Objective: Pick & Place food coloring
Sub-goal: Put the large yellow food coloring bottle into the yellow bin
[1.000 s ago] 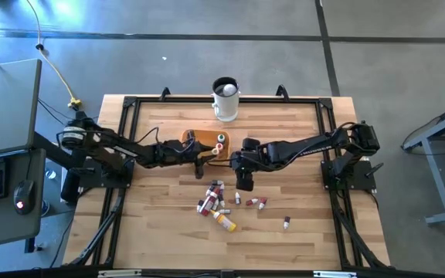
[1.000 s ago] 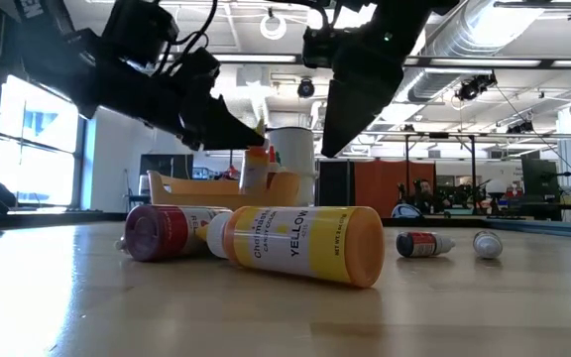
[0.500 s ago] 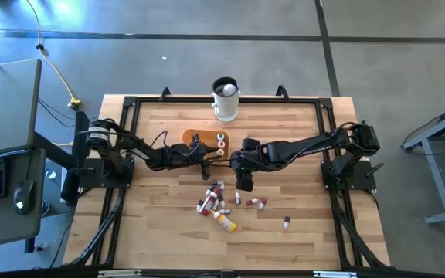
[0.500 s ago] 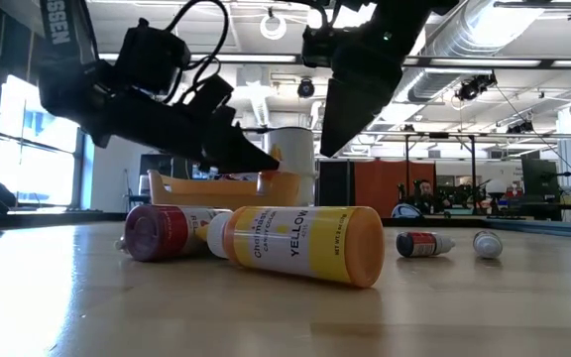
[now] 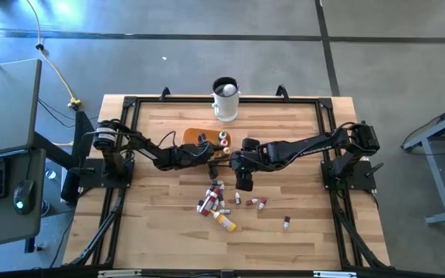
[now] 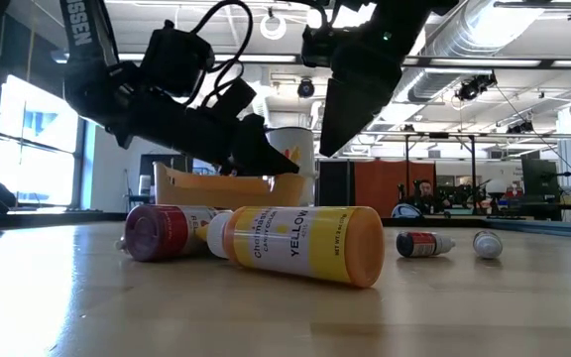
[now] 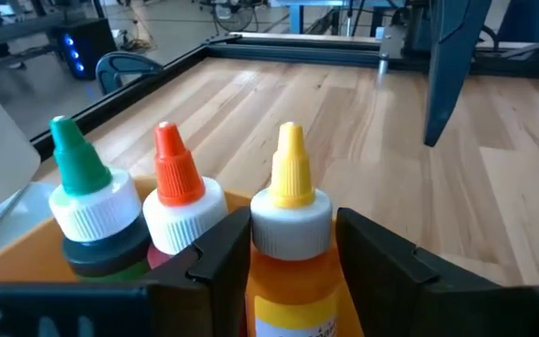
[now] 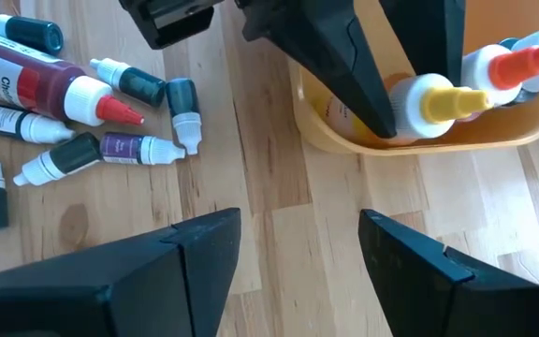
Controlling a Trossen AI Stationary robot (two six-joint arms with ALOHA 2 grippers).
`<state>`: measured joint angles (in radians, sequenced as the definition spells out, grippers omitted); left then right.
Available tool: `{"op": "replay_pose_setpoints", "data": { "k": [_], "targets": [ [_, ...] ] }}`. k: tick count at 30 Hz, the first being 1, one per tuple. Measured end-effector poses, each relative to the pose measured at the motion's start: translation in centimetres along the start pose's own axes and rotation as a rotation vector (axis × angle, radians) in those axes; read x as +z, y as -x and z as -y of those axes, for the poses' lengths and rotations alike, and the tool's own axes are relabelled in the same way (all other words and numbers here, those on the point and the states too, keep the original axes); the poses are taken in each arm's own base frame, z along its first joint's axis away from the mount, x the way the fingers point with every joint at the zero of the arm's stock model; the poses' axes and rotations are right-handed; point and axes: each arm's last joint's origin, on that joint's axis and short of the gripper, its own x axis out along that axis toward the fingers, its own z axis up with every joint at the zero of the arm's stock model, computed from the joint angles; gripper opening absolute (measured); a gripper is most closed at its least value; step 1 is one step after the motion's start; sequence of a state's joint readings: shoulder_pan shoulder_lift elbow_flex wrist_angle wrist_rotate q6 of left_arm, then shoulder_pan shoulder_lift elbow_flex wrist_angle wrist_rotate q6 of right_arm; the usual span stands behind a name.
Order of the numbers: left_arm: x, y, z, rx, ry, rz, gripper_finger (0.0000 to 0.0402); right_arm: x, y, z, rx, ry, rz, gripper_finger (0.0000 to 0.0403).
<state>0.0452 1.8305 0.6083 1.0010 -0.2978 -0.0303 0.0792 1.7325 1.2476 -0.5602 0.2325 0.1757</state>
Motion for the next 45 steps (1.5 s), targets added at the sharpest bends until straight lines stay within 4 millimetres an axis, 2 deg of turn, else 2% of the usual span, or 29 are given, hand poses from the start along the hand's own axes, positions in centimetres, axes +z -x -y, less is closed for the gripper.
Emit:
{"op": "replay_pose_setpoints", "data": {
  "k": [8, 18, 24, 30, 34, 38, 42, 45],
  "targets": [
    [0.3, 0.2, 0.0, -0.016, -0.002, -0.006, 0.0162, 0.0, 0.0, 0.0, 0.000, 0.000, 0.000, 0.0213],
    [2.0, 1.2, 0.0, -0.029, -0.012, -0.006, 0.0162, 0.0, 0.0, 0.0, 0.000, 0.000, -0.001, 0.0213],
    [3.8, 2.0, -0.1, -0.031, -0.023, 0.046, 0.0162, 0.0, 0.0, 0.0, 0.000, 0.000, -0.001, 0.0213],
    [6.5, 4.1, -0.7, -0.026, -0.034, 0.055, 0.0157, 0.0, 0.0, 0.0, 0.000, 0.000, -0.001, 0.0211],
    [7.0, 5.8, -1.3, -0.014, -0.040, -0.073, 0.0134, 0.0, 0.0, 0.0, 0.000, 0.001, -0.001, 0.0213],
    [5.2, 6.6, -1.9, 0.075, -0.033, -0.277, 0.0086, 0.0, 0.0, 0.0, 0.000, 0.001, -0.001, 0.0211],
    [3.9, 6.2, -1.7, 0.059, -0.019, -0.364, 0.0019, 0.0, 0.0, 0.0, 0.000, 0.000, 0.000, 0.0209],
    [3.1, 5.5, -1.5, 0.041, -0.018, -0.374, 0.0009, 0.0, 0.0, 0.0, 0.000, 0.001, 0.000, 0.0209]
  ]
}}
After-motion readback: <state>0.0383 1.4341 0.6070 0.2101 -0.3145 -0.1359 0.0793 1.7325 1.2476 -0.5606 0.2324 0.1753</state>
